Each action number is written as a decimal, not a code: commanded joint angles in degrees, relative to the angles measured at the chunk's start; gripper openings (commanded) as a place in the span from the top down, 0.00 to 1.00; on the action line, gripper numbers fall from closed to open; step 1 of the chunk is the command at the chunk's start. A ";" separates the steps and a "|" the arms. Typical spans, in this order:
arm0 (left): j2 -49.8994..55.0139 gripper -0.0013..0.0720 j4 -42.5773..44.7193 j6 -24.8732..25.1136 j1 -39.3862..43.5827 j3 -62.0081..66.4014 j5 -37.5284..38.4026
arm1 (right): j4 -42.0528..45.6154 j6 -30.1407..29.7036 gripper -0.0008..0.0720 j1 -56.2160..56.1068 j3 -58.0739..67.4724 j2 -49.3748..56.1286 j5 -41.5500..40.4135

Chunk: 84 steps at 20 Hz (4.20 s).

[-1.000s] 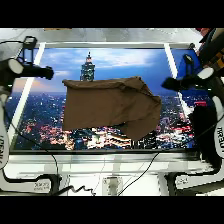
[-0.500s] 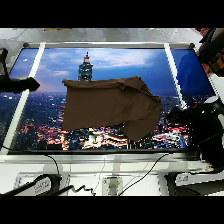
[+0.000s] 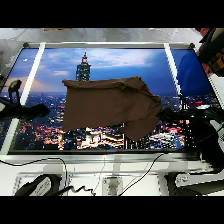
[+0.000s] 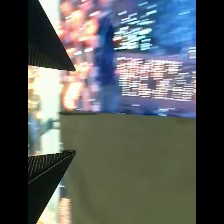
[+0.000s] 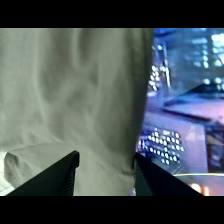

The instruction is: Fold the clothes and pants, and hang the long-sleeved shirts on hangers.

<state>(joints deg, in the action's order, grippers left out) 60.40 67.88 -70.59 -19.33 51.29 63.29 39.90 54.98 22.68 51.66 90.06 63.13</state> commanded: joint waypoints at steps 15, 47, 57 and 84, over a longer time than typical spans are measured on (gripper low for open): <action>0.26 0.26 -4.11 -1.18 -0.07 -13.55 -6.43 | 2.80 -0.72 0.96 -2.25 -0.28 -0.02 1.79; -19.67 0.96 -30.42 18.80 -8.04 35.63 -18.78 | -5.16 -0.11 0.96 -2.23 37.92 -51.89 -4.66; -22.60 0.96 -29.35 18.75 -8.85 35.43 -13.35 | 5.40 6.14 0.97 -2.23 41.38 -50.84 -9.01; 37.62 0.96 -3.67 10.40 7.56 35.43 3.56 | 27.12 16.24 0.96 -15.93 32.17 9.03 8.09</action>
<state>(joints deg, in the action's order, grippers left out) 97.62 53.01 -53.98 -11.81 86.72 57.23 60.90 68.36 6.79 87.15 98.89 61.32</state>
